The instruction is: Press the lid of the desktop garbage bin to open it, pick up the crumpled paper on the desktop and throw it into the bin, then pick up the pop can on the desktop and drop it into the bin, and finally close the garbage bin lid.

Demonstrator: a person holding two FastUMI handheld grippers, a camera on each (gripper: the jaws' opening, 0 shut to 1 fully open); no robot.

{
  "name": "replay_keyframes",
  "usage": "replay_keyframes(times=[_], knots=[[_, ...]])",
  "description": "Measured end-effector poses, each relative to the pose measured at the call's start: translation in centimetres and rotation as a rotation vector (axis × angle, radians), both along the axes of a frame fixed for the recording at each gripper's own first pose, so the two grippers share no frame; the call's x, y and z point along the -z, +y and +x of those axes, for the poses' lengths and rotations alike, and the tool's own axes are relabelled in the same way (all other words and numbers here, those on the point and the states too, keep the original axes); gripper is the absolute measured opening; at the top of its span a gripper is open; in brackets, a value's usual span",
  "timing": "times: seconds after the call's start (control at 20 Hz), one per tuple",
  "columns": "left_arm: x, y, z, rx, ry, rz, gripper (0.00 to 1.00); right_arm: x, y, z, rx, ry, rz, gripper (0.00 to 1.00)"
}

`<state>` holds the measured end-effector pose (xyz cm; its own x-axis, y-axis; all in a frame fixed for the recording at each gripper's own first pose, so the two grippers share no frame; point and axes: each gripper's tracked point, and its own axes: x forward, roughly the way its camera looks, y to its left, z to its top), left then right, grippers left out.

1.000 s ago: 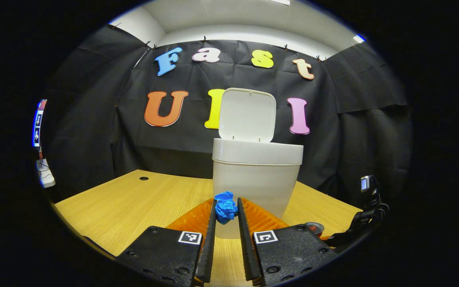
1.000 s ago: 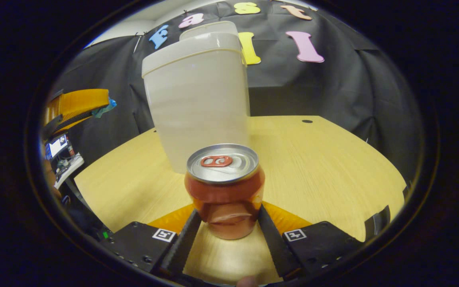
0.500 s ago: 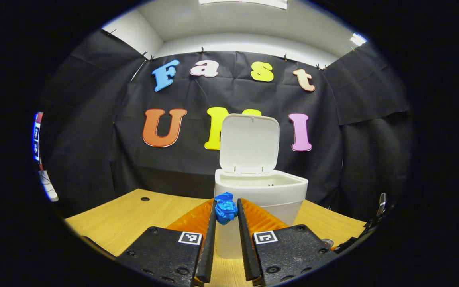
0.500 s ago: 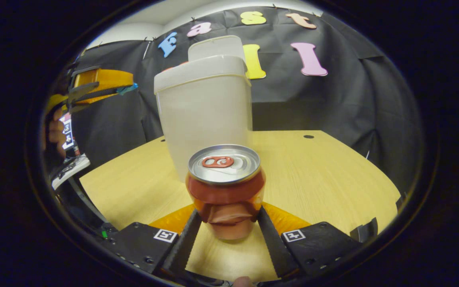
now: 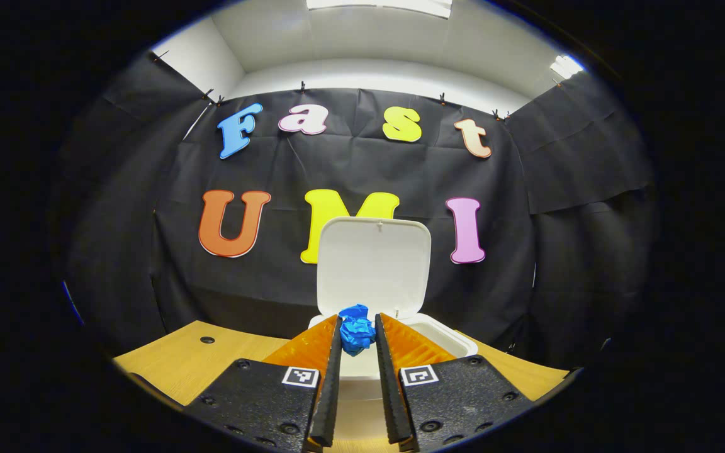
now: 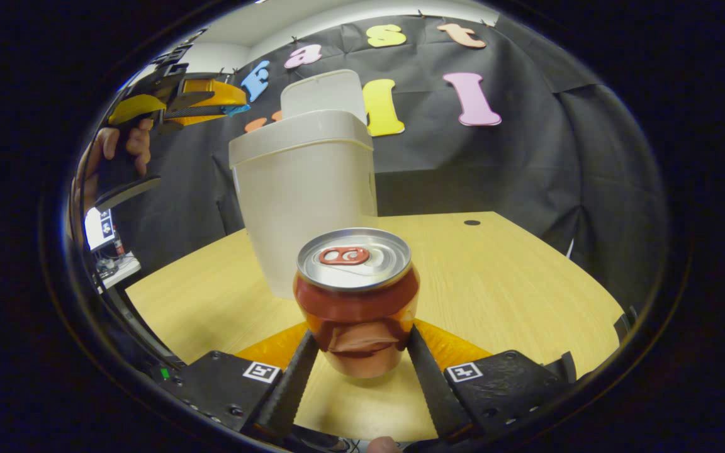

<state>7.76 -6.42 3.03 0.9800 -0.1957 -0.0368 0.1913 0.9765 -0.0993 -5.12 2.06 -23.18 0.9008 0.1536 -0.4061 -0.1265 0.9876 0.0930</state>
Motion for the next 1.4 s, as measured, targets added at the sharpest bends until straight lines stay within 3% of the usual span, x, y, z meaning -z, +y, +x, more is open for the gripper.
replay_keyframes(times=[0.25, 0.4, 0.45, 0.75, 0.8, 0.85, 1.0, 1.4], knots=[[1.8, -1.4, 2.5, 0.014, 0.062, 0.024, 0.29, 0.0, -1.0, -0.1, 0.011, 0.000, 0.022, 0.80], [2.8, -1.3, 3.5, -0.002, 0.097, 0.054, 0.38, 0.1, -1.2, 0.0, 0.008, -0.001, 0.024, 0.80], [3.2, -1.6, 3.6, 0.004, 0.109, 0.051, 0.35, 0.0, -1.3, 0.1, 0.008, -0.001, 0.026, 0.80], [3.9, -1.4, 4.1, -0.012, 0.141, 0.069, 0.45, 0.2, -1.0, 0.5, 0.001, -0.001, 0.032, 0.81], [3.6, -1.5, 4.0, -0.010, 0.130, 0.063, 0.51, 0.1, -0.9, 0.6, -0.001, -0.003, 0.032, 0.81], [3.3, -1.5, 4.0, -0.012, 0.120, 0.064, 0.67, 0.2, -0.8, 0.6, -0.003, -0.005, 0.031, 0.81], [2.2, -0.8, 3.7, -0.042, 0.080, 0.074, 1.00, 0.1, -0.7, 0.6, -0.004, -0.006, 0.029, 0.80], [0.6, 0.0, 2.3, -0.029, 0.022, 0.071, 1.00, -0.6, -0.4, 0.5, -0.002, -0.021, 0.003, 0.80]])
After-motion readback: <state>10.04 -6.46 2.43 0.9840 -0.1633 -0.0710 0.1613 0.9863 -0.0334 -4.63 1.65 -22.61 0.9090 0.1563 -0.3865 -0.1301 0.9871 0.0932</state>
